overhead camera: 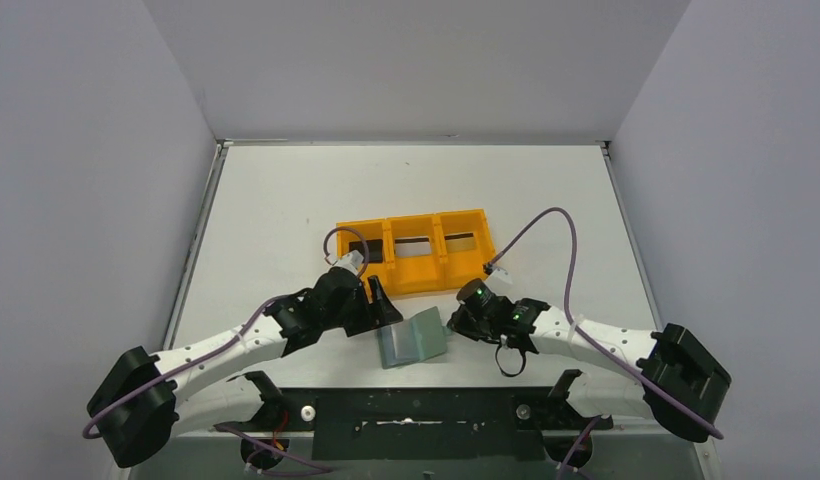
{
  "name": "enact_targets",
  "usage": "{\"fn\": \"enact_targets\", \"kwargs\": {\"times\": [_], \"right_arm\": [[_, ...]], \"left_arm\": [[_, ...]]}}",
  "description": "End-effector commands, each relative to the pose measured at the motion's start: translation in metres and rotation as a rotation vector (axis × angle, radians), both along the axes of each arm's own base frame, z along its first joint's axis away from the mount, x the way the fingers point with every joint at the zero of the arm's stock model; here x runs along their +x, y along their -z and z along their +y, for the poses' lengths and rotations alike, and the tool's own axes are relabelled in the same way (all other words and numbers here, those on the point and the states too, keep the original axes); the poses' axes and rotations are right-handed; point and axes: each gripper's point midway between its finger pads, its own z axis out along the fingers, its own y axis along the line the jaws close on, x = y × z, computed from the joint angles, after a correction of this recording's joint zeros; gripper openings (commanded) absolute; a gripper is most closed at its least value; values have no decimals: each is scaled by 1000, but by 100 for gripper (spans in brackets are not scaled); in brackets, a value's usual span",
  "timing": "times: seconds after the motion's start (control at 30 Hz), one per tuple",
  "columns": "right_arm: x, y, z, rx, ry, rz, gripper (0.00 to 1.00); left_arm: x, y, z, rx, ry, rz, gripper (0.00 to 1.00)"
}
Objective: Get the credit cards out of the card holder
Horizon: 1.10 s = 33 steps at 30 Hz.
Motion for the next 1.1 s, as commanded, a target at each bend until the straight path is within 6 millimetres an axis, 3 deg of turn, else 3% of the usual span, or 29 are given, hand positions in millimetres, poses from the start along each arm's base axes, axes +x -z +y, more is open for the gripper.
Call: {"fn": "enact_targets", "kwargs": {"times": [0.0, 0.13, 0.37, 0.7, 0.9, 1.07], "right_arm": [[14, -9, 4, 0, -14, -17, 5], [13, -4, 9, 23, -18, 0, 5], [2, 10, 10, 84, 9, 37, 4], [-5, 13, 4, 95, 35, 47, 4], [-6, 14, 4, 95, 36, 52, 5], [-3, 7, 3, 85, 45, 39, 10]], "left_arm": [[15, -22, -18, -54, 23, -55, 63], [13, -15, -21, -76, 26, -35, 63], [10, -20, -34, -125, 67, -21, 55], [-4, 6, -38, -87, 120, 71, 54], [-15, -11, -70, -185, 245, 48, 34], [-11, -16, -89, -159, 291, 28, 34]]}}
